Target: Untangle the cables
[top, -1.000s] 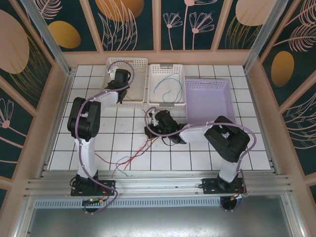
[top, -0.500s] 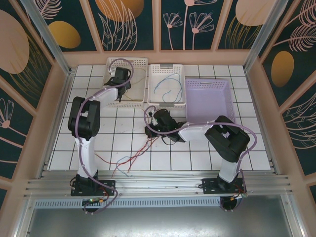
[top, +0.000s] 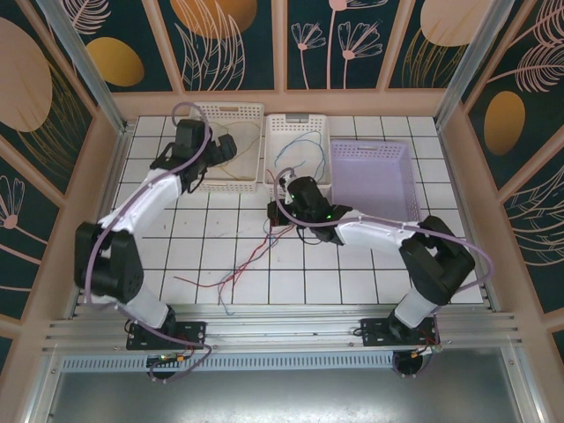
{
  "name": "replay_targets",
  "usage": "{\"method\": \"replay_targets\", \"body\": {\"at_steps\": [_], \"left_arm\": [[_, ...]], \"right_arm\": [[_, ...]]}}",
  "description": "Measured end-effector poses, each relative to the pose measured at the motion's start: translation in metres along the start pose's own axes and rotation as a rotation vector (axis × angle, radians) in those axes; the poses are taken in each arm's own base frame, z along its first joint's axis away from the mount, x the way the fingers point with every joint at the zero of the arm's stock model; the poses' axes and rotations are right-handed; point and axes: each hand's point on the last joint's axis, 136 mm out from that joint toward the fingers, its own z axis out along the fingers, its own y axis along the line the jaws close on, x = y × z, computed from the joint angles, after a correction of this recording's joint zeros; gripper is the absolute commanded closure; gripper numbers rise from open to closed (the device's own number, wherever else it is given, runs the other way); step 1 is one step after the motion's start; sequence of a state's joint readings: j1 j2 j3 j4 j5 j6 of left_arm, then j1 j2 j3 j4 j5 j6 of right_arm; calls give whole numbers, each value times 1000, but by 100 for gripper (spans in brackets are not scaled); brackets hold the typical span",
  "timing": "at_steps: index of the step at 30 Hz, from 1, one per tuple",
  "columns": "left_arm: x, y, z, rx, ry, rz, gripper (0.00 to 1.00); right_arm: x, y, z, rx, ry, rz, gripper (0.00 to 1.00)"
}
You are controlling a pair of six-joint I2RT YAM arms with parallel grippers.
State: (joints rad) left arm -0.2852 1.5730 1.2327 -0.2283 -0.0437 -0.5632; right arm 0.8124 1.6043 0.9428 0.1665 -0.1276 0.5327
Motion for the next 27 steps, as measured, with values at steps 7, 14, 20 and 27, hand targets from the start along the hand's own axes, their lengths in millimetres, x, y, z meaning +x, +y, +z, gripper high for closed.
{"method": "replay_targets", "body": {"at_steps": [7, 14, 20, 27], "left_arm": [[111, -30, -35, 175, 221, 59, 5], [173, -41, -76, 322, 345, 80, 10], [178, -58, -113, 464, 330, 84, 16], [213, -53, -129, 552, 414, 81, 24]], "right_arm": [[-35, 22, -34, -36, -103, -11, 100], [-59, 34, -59, -32, -173, -16, 100], [-60, 26, -61, 4, -170, -8, 100], [-65, 13, -63, 43, -174, 7, 100]]}}
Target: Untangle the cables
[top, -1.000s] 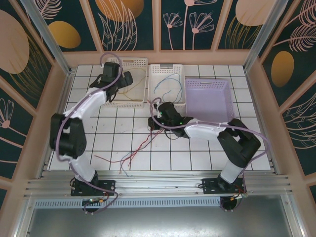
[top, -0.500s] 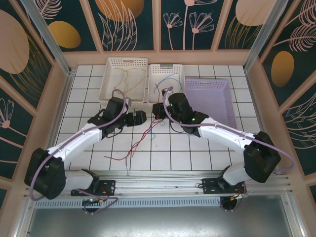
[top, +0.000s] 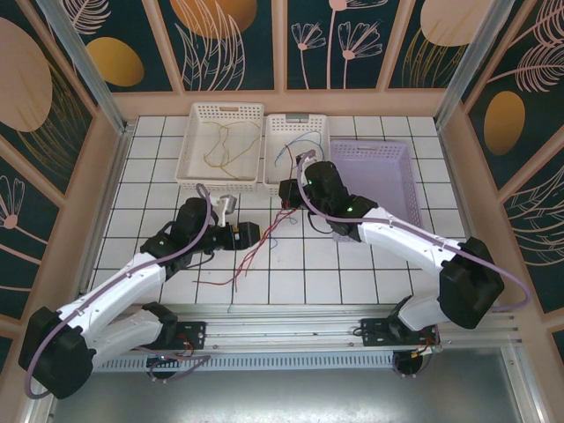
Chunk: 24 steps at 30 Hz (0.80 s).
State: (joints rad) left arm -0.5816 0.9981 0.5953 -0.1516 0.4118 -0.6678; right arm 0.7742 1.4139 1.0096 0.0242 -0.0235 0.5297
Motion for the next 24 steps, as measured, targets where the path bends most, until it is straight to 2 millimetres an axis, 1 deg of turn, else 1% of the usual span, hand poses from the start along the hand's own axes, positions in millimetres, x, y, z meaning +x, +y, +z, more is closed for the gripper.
{"method": "replay_targets", "body": {"at_steps": [3, 9, 11, 12, 14, 16, 19, 20, 24], "left_arm": [[11, -3, 1, 30, 31, 6, 25], [24, -17, 7, 92, 70, 40, 24], [30, -20, 11, 109, 87, 50, 27], [33, -21, 14, 112, 98, 52, 34], [36, -21, 17, 113, 111, 50, 58], [38, -21, 19, 114, 116, 55, 75], [37, -21, 20, 116, 108, 58, 92], [36, -21, 20, 116, 104, 59, 99], [32, -23, 19, 119, 83, 72, 100]], "right_arm": [[-2, 0, 0, 1, -2, 1, 100], [-2, 0, -1, 2, -1, 4, 100], [-2, 0, -1, 2, -1, 4, 100], [-2, 0, -1, 2, 1, 5, 100], [-2, 1, -1, 3, 1, 5, 100], [-2, 0, -1, 3, 2, 5, 100], [-1, 0, -3, 8, 7, 4, 100], [-1, -1, -3, 9, 9, 5, 100], [-3, -2, -6, 12, 4, 7, 100]]}}
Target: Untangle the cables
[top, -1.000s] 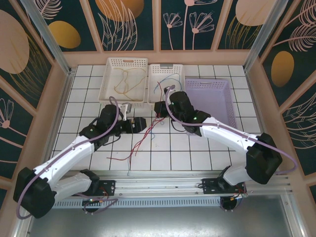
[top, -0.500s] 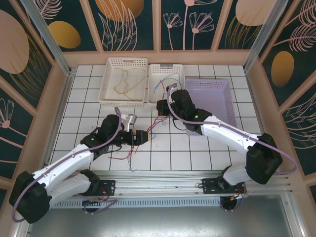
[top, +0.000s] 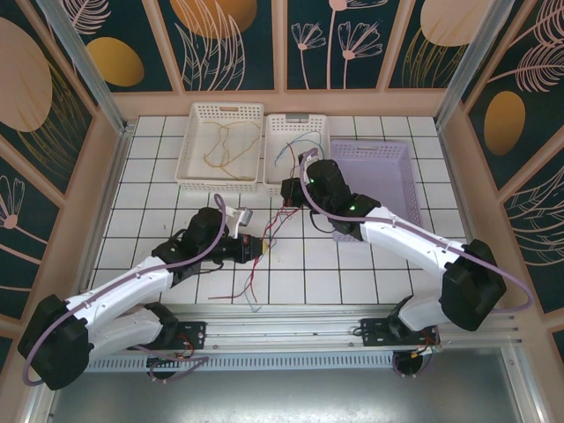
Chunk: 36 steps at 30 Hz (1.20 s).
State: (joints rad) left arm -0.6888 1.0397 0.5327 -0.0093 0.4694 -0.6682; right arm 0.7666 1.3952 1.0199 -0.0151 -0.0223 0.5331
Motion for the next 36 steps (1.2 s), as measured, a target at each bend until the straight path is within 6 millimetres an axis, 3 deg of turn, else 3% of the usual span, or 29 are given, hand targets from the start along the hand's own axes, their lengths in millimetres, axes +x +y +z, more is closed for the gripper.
{"method": "replay_targets", "body": {"at_steps": [1, 2, 6, 10, 14, 17, 21, 23, 27, 36], "left_arm": [[-1, 0, 0, -1, -8, 2, 100], [-2, 0, 0, 1, -14, 3, 100], [-3, 2, 0, 3, -33, -2, 100], [-2, 7, 1, -10, -40, -18, 100], [-5, 5, 1, -1, -52, -15, 100], [-5, 4, 1, -1, -56, -13, 100], [-6, 4, 1, -3, -60, -13, 100], [-7, 4, 1, -2, -62, -12, 100], [-8, 4, 0, -3, -67, -13, 100], [-11, 3, -2, -9, -83, -10, 100]], "right_arm": [[-1, -1, -2, 1, -2, 1, 100], [-2, -1, -4, 2, -6, 2, 94], [-4, -13, -20, 48, -12, 20, 61], [-21, -48, -53, 162, -73, 72, 42], [-37, -101, -88, 290, -149, 147, 39], [-39, -141, -94, 381, -151, 204, 39], [-19, -197, -70, 481, -48, 285, 36], [3, -227, -52, 536, 39, 329, 33], [26, -264, -24, 591, 157, 390, 26], [-5, -321, 39, 633, 174, 448, 15]]}}
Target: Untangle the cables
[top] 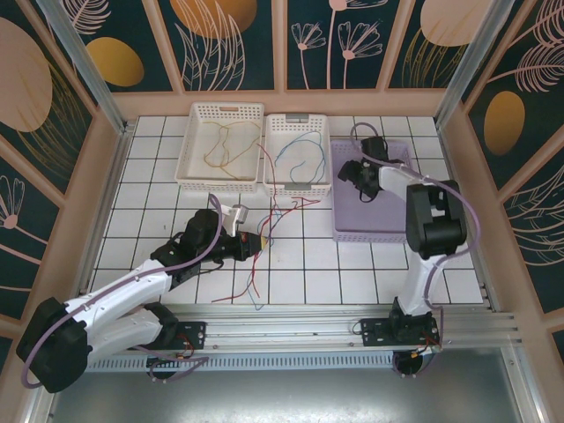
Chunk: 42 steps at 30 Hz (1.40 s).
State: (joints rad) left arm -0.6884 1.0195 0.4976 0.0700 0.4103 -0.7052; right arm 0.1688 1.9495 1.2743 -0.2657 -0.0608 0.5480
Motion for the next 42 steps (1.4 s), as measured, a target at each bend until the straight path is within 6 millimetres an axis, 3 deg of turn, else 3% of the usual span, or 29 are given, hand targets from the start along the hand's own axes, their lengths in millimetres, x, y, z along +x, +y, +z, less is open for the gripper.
{"method": "replay_targets", "body": {"at_steps": [3, 7, 16, 21, 26, 30, 36, 39, 42], "left_arm": [[0, 0, 0, 0, -1, 0, 100], [0, 0, 0, -1, -2, 0, 100], [0, 1, 0, -3, -2, -5, 100], [-1, 1, 2, -2, -2, -17, 100], [-6, -4, 2, 17, -24, -22, 100], [-10, -7, 2, 32, -39, -30, 100], [-16, -14, 2, 63, -64, -37, 100], [-16, -19, 2, 83, -71, -38, 100], [-16, -23, 2, 104, -81, -42, 100]], "right_arm": [[-13, 3, 18, 17, 8, 7, 14], [-43, 17, 31, 5, -29, 1, 13], [-92, 29, 58, 30, -71, -26, 10], [-102, 31, 58, 49, -77, -50, 10], [-103, 32, 45, 66, -82, -70, 9], [-98, 39, -1, 52, -111, -81, 8], [-101, 84, -129, -99, -294, -123, 9], [-74, 102, -180, -212, -343, -152, 9], [-21, 118, -200, -307, -308, -202, 9]]}}
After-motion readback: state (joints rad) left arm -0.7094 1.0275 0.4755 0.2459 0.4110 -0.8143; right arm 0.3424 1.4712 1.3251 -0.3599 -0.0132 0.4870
